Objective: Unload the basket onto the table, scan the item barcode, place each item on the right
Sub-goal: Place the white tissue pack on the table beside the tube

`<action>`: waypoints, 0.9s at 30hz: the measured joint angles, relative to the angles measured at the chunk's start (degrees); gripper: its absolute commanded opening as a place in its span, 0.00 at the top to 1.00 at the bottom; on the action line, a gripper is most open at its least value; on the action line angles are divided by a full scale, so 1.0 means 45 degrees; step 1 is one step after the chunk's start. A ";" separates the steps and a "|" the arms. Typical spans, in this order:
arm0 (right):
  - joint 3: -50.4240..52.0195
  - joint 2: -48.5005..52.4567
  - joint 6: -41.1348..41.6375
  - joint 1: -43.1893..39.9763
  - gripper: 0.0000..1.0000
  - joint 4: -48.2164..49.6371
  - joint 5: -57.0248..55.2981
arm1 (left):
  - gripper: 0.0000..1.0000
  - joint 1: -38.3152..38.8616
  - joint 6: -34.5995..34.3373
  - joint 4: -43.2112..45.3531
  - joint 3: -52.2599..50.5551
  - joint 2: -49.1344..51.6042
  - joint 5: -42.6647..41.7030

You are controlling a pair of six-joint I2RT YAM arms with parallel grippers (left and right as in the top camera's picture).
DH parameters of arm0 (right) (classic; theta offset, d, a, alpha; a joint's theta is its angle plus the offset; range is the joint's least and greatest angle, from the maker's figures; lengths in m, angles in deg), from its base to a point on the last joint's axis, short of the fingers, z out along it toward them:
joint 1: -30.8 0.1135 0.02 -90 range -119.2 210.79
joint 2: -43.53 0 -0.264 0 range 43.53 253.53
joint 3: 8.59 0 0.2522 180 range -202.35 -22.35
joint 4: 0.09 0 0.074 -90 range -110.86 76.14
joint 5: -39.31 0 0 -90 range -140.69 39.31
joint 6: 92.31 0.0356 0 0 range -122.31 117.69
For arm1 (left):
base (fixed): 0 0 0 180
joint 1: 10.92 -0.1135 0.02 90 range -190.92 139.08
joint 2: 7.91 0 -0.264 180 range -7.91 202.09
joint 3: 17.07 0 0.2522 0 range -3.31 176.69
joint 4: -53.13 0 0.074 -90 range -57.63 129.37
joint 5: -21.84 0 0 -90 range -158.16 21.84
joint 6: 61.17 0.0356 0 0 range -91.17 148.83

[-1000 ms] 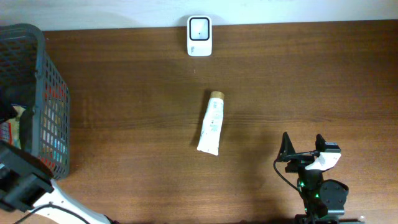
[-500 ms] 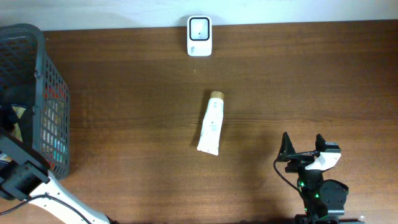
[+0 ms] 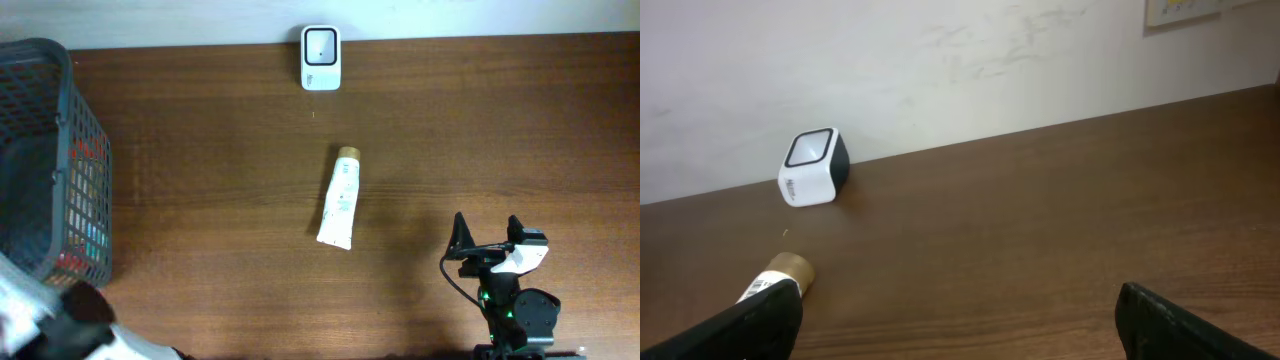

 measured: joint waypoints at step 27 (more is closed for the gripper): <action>0.0000 0.0000 0.0000 0.0000 0.01 -0.0005 0.0000 | 0.01 1.2376 -0.9394 1.2177 -1.6825 0.0151 -0.4459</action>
